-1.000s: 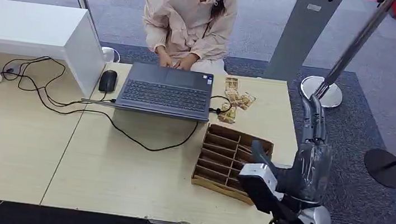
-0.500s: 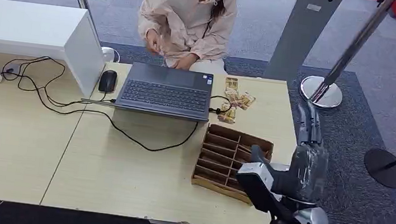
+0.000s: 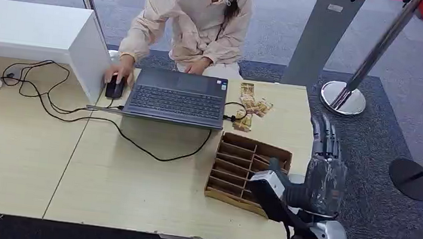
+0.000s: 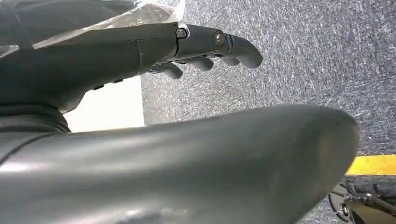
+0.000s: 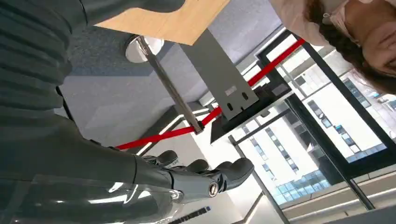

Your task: Pass the card to the sensor for recognition and then transmit it.

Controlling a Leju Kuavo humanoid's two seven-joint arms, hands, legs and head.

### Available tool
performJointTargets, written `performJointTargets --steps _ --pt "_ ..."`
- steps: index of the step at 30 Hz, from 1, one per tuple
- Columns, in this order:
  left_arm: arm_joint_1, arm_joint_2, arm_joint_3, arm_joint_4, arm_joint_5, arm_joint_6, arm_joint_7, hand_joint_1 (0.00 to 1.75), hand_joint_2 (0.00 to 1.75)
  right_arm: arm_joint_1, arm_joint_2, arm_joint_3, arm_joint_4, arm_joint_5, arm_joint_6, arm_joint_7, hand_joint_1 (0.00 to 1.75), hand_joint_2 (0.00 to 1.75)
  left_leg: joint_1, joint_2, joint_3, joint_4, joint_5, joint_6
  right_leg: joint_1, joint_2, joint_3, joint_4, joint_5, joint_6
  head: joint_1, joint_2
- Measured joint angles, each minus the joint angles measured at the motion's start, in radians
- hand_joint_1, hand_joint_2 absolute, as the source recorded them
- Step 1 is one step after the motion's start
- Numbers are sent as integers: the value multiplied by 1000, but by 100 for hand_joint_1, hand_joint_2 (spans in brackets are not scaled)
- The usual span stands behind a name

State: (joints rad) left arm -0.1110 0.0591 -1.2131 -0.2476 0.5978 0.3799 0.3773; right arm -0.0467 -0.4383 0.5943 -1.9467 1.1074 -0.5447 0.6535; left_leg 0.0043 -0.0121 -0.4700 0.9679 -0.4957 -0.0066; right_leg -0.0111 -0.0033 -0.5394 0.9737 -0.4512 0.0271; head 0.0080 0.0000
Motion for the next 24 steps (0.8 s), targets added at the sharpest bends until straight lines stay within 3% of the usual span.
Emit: performJointTargets --steps 2,4,7,8,9,15,24 --pt "0 0 0 0 1 0 1 0 0 2 -1 0 7 0 -1 5 51 175 0 0 0 0 0 0 0 0 0 0 0 0 0 0" --pt "0 0 0 0 1 0 1 0 0 3 -2 0 14 0 -2 6 152 175 0 0 0 0 0 0 0 0 0 0 0 0 0 0" --pt "0 0 0 0 1 0 1 0 0 7 -3 0 23 0 -3 8 145 175 0 0 0 0 0 0 0 0 0 0 0 0 0 0" --pt "0 0 0 0 1 0 1 0 0 7 -3 0 26 0 -3 8 133 175 0 0 0 0 0 0 0 0 0 0 0 0 0 0" --pt "0 0 0 0 1 0 1 0 0 7 -4 0 29 0 -3 9 79 175 0 0 0 0 0 0 0 0 0 0 0 0 0 0" --pt "0 0 0 0 -1 0 1 0 0 12 -6 -1 40 3 -11 17 72 175 0 0 0 0 0 0 0 0 0 0 0 0 0 0" --pt "0 1 0 0 -5 0 2 0 0 19 -8 -1 61 3 -16 17 75 175 0 0 0 0 0 0 0 0 0 0 0 0 0 0"
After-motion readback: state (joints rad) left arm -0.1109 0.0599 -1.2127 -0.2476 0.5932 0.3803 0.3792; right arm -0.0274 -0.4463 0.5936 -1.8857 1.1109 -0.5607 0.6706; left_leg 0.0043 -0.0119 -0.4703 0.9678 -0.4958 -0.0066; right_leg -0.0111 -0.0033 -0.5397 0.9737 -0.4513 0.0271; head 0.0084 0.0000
